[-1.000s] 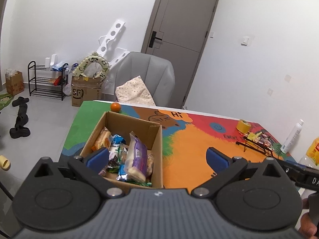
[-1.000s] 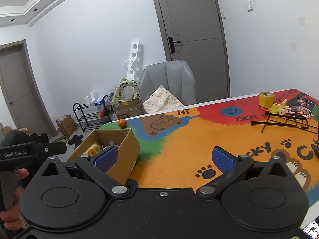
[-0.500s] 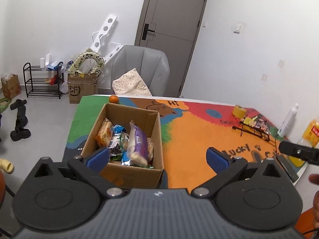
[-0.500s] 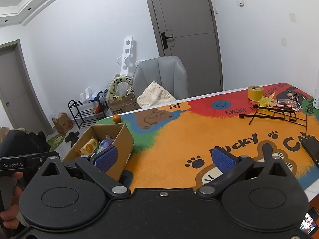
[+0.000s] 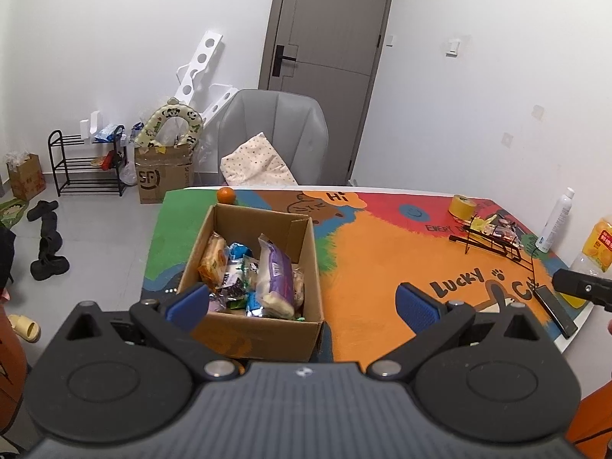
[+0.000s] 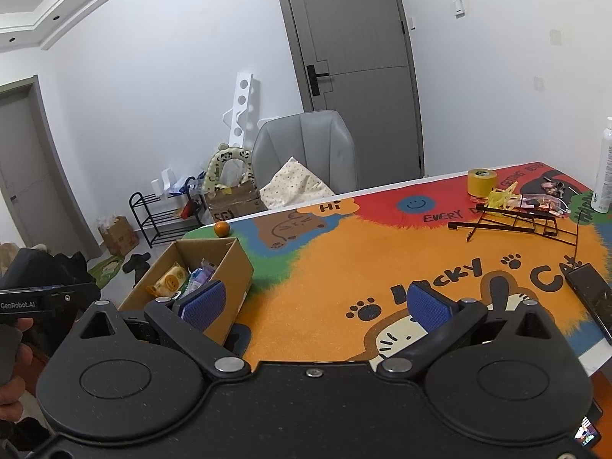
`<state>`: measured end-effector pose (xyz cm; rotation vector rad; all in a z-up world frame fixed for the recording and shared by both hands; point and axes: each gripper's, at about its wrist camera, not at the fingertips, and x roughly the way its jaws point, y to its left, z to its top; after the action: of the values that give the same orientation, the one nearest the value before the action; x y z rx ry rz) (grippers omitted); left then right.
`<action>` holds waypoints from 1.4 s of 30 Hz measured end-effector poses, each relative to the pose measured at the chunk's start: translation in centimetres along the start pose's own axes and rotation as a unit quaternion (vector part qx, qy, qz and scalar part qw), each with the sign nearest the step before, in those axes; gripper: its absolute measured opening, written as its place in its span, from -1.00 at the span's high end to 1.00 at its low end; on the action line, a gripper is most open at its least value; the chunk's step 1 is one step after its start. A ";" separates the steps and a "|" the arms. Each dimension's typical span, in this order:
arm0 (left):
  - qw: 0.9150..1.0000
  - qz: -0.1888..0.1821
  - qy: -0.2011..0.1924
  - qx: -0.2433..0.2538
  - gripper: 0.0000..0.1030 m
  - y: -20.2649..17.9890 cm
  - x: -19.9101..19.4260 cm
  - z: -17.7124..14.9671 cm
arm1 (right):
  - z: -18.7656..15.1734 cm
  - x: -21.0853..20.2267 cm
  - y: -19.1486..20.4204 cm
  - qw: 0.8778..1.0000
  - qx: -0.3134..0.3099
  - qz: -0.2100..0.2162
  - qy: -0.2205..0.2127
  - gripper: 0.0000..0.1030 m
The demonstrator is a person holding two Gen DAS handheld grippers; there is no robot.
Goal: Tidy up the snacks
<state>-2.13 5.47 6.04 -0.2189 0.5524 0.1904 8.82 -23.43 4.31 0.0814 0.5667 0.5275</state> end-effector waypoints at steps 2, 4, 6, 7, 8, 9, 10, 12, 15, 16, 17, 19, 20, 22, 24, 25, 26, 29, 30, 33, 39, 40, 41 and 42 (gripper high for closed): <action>1.000 0.004 0.001 0.002 -1.00 0.0 -0.1 0.1 | 0.1 -0.1 0.0 1.000 -0.001 0.000 -0.001 -1.00; 1.000 0.008 0.001 0.005 -1.00 -0.1 -0.1 0.2 | 0.1 -0.2 0.1 1.000 -0.002 0.002 -0.001 -1.00; 1.000 0.006 0.002 0.006 -1.00 -0.1 -0.3 0.2 | 0.1 -0.2 0.2 1.000 -0.006 0.004 0.000 -1.00; 1.000 0.006 0.002 0.006 -1.00 -0.1 -0.3 0.2 | 0.1 -0.2 0.3 1.000 -0.007 0.004 0.000 -1.00; 1.000 0.007 0.002 0.007 -1.00 -0.2 -0.3 0.2 | 0.1 -0.3 0.3 1.000 -0.008 0.004 0.000 -1.00; 1.000 0.007 0.002 0.009 -1.00 -0.2 -0.4 0.3 | 0.1 -0.3 0.3 1.000 -0.009 0.003 0.000 -1.00; 1.000 0.007 0.002 0.010 -1.00 -0.3 -0.4 0.3 | 0.1 -0.3 0.3 1.000 -0.008 0.003 0.001 -1.00; 1.000 0.006 0.002 0.011 -1.00 -0.4 -0.5 0.3 | 0.2 -0.3 0.3 1.000 -0.007 0.002 0.000 -1.00; 1.000 0.002 0.001 0.015 -1.00 -0.6 -0.6 0.3 | 0.2 -0.4 0.2 1.000 -0.005 0.002 0.000 -1.00; 1.000 0.003 0.001 0.016 -1.00 -0.6 -0.6 0.3 | 0.2 -0.4 0.3 1.000 -0.006 0.002 0.000 -1.00; 1.000 0.003 0.001 0.018 -1.00 -0.7 -0.6 0.3 | 0.2 -0.4 0.2 1.000 -0.006 0.002 0.000 -1.00; 1.000 0.001 0.002 0.018 -1.00 -0.8 -0.5 0.3 | 0.2 -0.4 0.2 1.000 -0.007 0.002 -0.001 -1.00; 1.000 0.000 0.002 0.020 -1.00 -0.8 -0.5 0.3 | 0.2 -0.4 0.2 1.000 -0.007 0.001 0.000 -1.00; 1.000 0.000 0.002 0.023 -1.00 -0.9 -0.6 0.3 | 0.3 -0.5 0.2 1.000 -0.008 0.000 0.000 -1.00; 1.000 -0.002 0.002 0.023 -1.00 -0.9 -0.7 0.2 | 0.3 -0.6 0.2 1.000 -0.010 0.001 -0.001 -1.00; 1.000 -0.002 0.001 0.024 -1.00 -0.9 -0.7 0.2 | 0.4 -0.7 0.3 1.000 -0.010 0.001 -0.001 -1.00; 1.000 -0.002 0.001 0.024 -1.00 -1.0 -0.7 0.3 | 0.4 -0.7 0.3 1.000 -0.010 0.001 -0.001 -1.00; 1.000 -0.003 0.001 0.024 -1.00 -1.0 -0.7 0.3 | 0.4 -0.7 0.3 1.000 -0.010 0.001 -0.001 -1.00; 1.000 -0.002 0.001 0.025 -1.00 -1.0 -0.7 0.2 | 0.4 -0.7 0.3 1.000 -0.010 0.001 -0.001 -1.00; 1.000 -0.003 0.001 0.025 -1.00 -1.0 -0.7 0.2 | 0.4 -0.6 0.3 1.000 -0.011 -0.001 0.000 -1.00; 1.000 -0.004 0.002 0.026 -1.00 -1.0 -0.7 0.2 | 0.5 -0.7 0.5 1.000 -0.013 -0.001 0.000 -1.00; 1.000 -0.003 0.002 0.026 -1.00 -1.0 -0.7 0.2 | 0.5 -0.7 0.5 1.000 -0.013 -0.001 0.001 -1.00; 1.000 -0.003 0.002 0.027 -1.00 -1.0 -0.8 0.2 | 0.5 -0.7 0.5 1.000 -0.013 -0.001 0.000 -1.00; 1.000 -0.004 0.001 0.026 -1.00 -1.0 -0.8 0.2 | 0.5 -0.7 0.5 1.000 -0.013 -0.001 0.000 -1.00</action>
<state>-2.42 4.45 6.77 -0.1703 0.5586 0.1682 8.35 -23.34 5.16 0.0554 0.5599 0.5324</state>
